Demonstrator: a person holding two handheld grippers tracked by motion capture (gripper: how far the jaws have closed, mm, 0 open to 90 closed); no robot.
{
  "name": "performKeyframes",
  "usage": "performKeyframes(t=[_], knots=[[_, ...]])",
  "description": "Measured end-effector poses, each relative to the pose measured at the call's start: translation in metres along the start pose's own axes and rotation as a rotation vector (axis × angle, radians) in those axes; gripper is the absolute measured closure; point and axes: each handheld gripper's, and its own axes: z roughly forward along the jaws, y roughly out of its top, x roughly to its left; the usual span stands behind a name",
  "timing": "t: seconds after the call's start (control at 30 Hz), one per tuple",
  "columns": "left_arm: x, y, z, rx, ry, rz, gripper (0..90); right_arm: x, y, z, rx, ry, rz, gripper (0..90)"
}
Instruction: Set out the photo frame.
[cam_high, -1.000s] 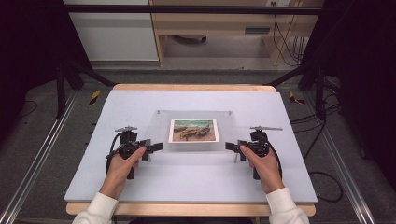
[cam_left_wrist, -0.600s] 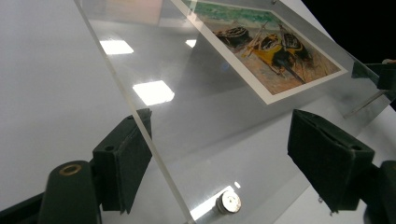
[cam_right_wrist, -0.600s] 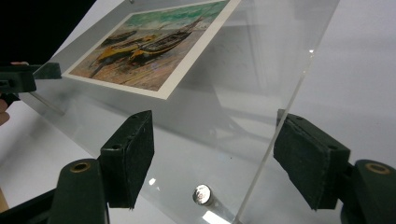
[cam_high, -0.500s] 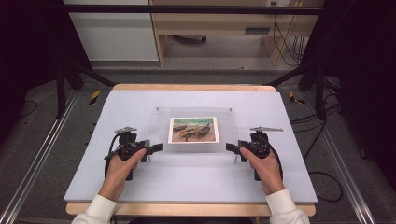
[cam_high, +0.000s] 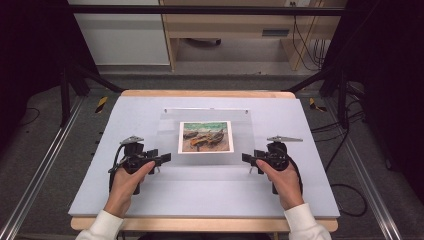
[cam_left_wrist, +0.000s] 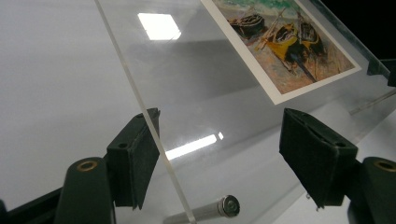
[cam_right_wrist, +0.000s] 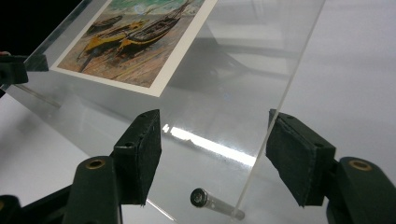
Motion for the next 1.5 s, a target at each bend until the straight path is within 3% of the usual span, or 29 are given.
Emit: performKeyframes(t=[0.23, 0.57, 1.5], knots=[[-0.001, 0.001, 0.005, -0.014, 0.001, 0.018, 29.0, -0.003, 0.003, 0.000, -0.014, -0.018, -0.008, 37.2], [0.001, 0.005, 0.012, -0.050, 0.010, 0.011, 30.9, -0.011, 0.010, 0.006, -0.041, -0.032, -0.019, 38.0], [-0.009, -0.001, 0.005, -0.049, 0.050, 0.069, 31.9, -0.002, 0.001, -0.004, -0.063, -0.063, -0.062, 42.6]])
